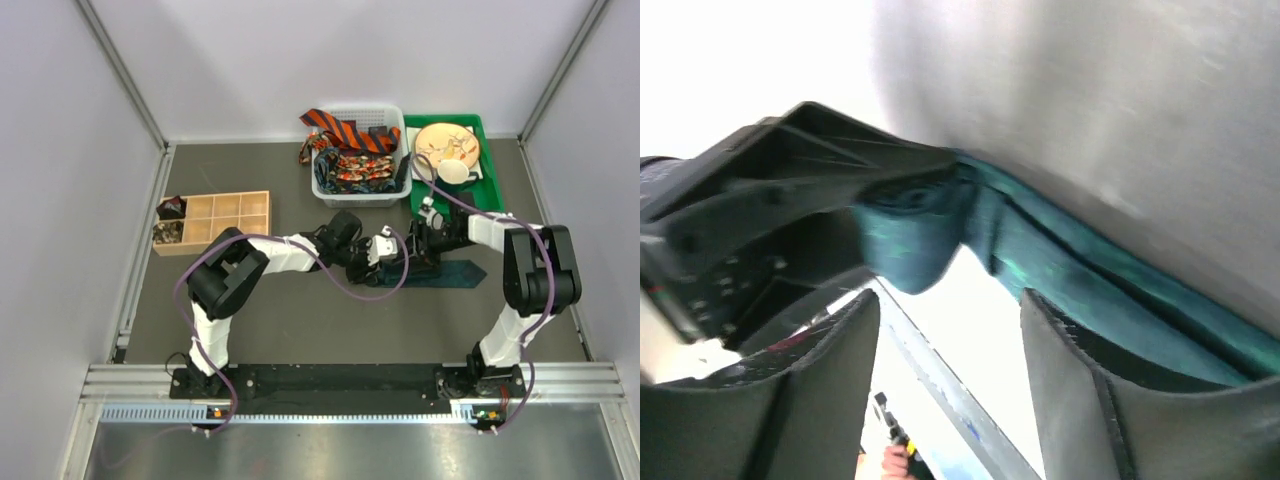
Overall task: Roll the ties
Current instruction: Roll the tie at the center of the board.
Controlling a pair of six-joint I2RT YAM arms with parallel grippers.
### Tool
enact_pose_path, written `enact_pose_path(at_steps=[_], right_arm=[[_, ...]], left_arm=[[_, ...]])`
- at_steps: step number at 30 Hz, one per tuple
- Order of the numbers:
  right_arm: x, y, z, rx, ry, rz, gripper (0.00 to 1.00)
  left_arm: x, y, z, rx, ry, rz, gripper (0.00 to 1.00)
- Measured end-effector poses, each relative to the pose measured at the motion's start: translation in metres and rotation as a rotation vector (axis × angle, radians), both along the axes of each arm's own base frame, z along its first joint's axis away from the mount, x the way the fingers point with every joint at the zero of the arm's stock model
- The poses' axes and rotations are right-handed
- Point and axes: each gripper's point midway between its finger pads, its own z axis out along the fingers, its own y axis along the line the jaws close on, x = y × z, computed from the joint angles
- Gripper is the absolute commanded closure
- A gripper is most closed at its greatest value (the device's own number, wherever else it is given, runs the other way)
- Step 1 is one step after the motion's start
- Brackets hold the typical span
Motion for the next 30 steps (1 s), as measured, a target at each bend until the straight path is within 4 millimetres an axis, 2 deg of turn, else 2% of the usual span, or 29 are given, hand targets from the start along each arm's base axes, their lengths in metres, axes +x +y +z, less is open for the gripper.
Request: enact_pose_path(at_steps=[3, 8, 12, 15, 16, 17, 21, 23, 28, 30], right_arm=[[0.002, 0.009, 0.01, 0.069, -0.016, -0.004, 0.41], [-0.005, 0.031, 0.011, 0.114, 0.003, 0.022, 0.43], [-0.005, 0.043, 0.004, 0.115, -0.002, 0.045, 0.54], [-0.003, 0.044, -0.005, 0.105, 0.019, 0.036, 0.84], [-0.004, 0.045, -0.006, 0.115, 0.033, 0.034, 1.0], [-0.004, 0.045, -0.007, 0.12, 0.036, 0.036, 1.0], [-0.005, 0.043, -0.007, 0.12, 0.048, 0.035, 1.0], [-0.005, 0.042, -0.008, 0.111, 0.043, 0.042, 1.0], [-0.006, 0.037, -0.011, 0.083, 0.04, 0.049, 1.0], [-0.005, 0.032, -0.013, 0.065, 0.042, 0.041, 1.0]], left_arm=[[0.001, 0.002, 0.001, 0.037, 0.004, 0.01, 0.73], [0.003, 0.002, 0.0, 0.082, 0.014, 0.019, 0.71], [0.002, 0.002, 0.0, 0.092, 0.01, 0.016, 0.7], [0.002, 0.002, 0.0, 0.096, 0.005, 0.015, 0.68], [0.002, 0.002, 0.0, 0.098, 0.002, 0.014, 0.68], [0.002, 0.002, -0.001, 0.1, -0.001, 0.014, 0.66], [0.002, 0.002, -0.001, 0.104, -0.004, 0.014, 0.43], [0.003, 0.001, 0.0, 0.099, -0.003, 0.015, 0.35], [0.008, 0.011, 0.001, 0.008, 0.03, 0.041, 0.2], [0.006, 0.018, 0.002, -0.038, 0.04, 0.04, 0.19]])
